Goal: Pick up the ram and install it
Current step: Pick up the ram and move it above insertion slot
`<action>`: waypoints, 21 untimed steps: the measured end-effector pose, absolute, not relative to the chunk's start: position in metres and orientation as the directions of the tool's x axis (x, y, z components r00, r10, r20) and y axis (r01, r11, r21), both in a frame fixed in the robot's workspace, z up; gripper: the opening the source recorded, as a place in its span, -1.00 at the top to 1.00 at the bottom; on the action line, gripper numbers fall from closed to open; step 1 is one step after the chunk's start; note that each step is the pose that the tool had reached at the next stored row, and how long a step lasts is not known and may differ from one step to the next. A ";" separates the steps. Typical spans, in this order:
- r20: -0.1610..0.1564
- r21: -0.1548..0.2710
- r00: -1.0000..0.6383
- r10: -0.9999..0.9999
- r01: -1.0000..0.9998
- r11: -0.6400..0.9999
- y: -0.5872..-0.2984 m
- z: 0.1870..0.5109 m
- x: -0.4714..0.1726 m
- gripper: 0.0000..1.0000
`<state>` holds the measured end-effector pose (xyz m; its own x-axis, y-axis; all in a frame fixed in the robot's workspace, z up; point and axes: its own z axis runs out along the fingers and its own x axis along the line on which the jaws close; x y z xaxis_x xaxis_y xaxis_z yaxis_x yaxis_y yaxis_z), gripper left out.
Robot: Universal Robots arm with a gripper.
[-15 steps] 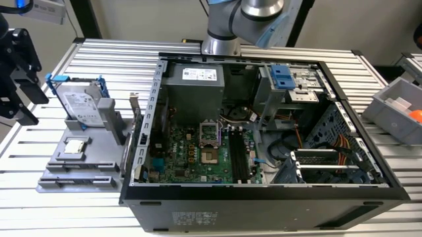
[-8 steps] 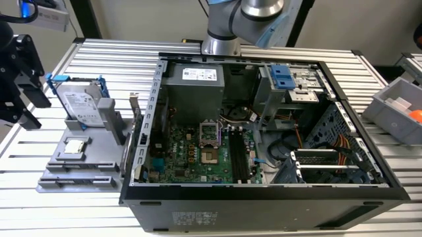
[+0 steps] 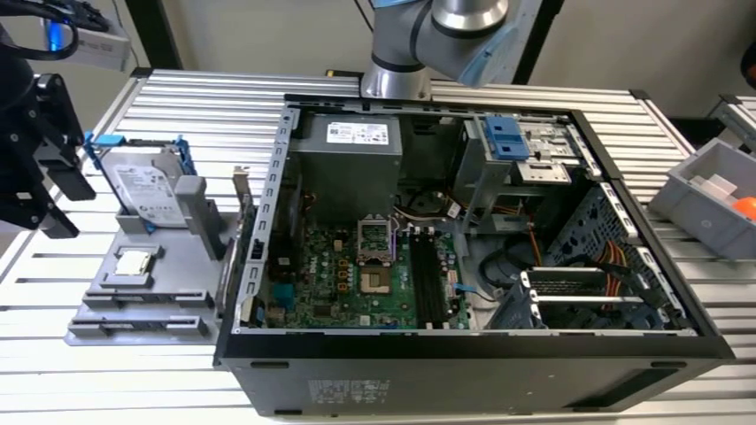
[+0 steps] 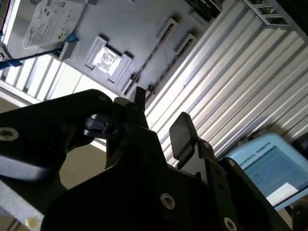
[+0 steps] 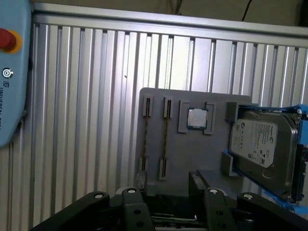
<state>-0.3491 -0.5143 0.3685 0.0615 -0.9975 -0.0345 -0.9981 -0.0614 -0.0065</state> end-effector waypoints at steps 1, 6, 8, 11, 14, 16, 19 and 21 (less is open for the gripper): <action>-0.034 -0.007 0.062 -0.998 -0.998 -0.061 -0.514 0.367 -0.349 -1.00; -0.034 -0.006 0.056 -0.998 -0.998 -0.056 -0.514 0.362 -0.349 -1.00; -0.035 -0.007 0.050 -0.998 -0.999 -0.050 -0.514 0.360 -0.349 -1.00; -0.035 -0.007 0.046 -0.998 -0.999 -0.046 -0.514 0.357 -0.349 -1.00; -0.034 -0.006 0.043 -0.998 -0.999 -0.043 -0.514 0.354 -0.349 -1.00; -0.034 -0.007 0.040 -0.999 -0.999 -0.040 -0.514 0.352 -0.349 -1.00; -0.035 -0.007 0.034 -0.999 -0.999 -0.034 -0.514 0.349 -0.349 -1.00; -0.034 -0.007 0.030 -0.999 -1.000 -0.030 -0.514 0.346 -0.349 -1.00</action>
